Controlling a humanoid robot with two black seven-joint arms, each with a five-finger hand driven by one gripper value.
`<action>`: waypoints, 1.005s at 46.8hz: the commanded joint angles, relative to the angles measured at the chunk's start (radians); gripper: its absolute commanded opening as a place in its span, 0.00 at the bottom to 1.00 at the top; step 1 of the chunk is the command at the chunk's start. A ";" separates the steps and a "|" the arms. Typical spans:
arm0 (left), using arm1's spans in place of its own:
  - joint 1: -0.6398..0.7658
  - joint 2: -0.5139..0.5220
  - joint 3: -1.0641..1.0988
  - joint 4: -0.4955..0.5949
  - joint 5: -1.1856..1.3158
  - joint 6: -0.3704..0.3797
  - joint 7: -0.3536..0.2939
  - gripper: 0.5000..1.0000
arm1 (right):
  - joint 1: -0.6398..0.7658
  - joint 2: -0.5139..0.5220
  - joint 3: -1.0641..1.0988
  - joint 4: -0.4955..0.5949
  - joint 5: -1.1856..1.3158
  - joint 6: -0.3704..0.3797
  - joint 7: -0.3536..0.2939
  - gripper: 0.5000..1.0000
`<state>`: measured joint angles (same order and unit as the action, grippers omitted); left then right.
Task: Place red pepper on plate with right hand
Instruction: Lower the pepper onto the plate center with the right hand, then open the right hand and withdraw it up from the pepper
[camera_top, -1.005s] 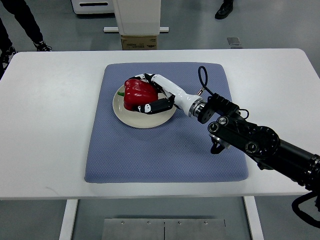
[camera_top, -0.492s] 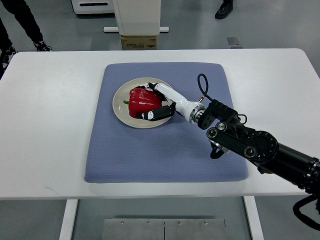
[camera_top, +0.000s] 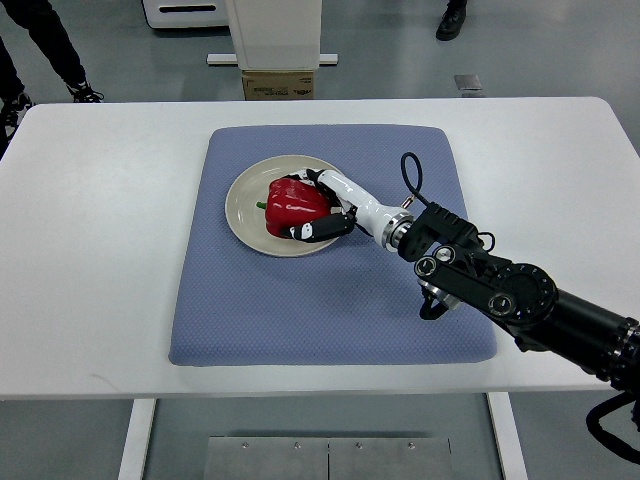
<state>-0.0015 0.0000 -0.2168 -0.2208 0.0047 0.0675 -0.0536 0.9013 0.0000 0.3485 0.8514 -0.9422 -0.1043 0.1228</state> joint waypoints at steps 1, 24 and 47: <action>0.000 0.000 -0.001 0.000 0.000 0.000 0.000 1.00 | 0.001 0.000 0.001 0.000 0.000 0.000 0.004 0.42; 0.000 0.000 -0.001 0.000 0.000 0.000 0.000 1.00 | 0.011 0.000 0.014 0.001 0.043 0.002 0.006 1.00; 0.000 0.000 0.001 0.000 0.000 0.000 0.000 1.00 | -0.021 -0.069 0.253 0.003 0.200 0.003 0.008 1.00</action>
<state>-0.0016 0.0000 -0.2176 -0.2211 0.0049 0.0674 -0.0538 0.9114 -0.0683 0.5331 0.8544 -0.7439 -0.1014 0.1311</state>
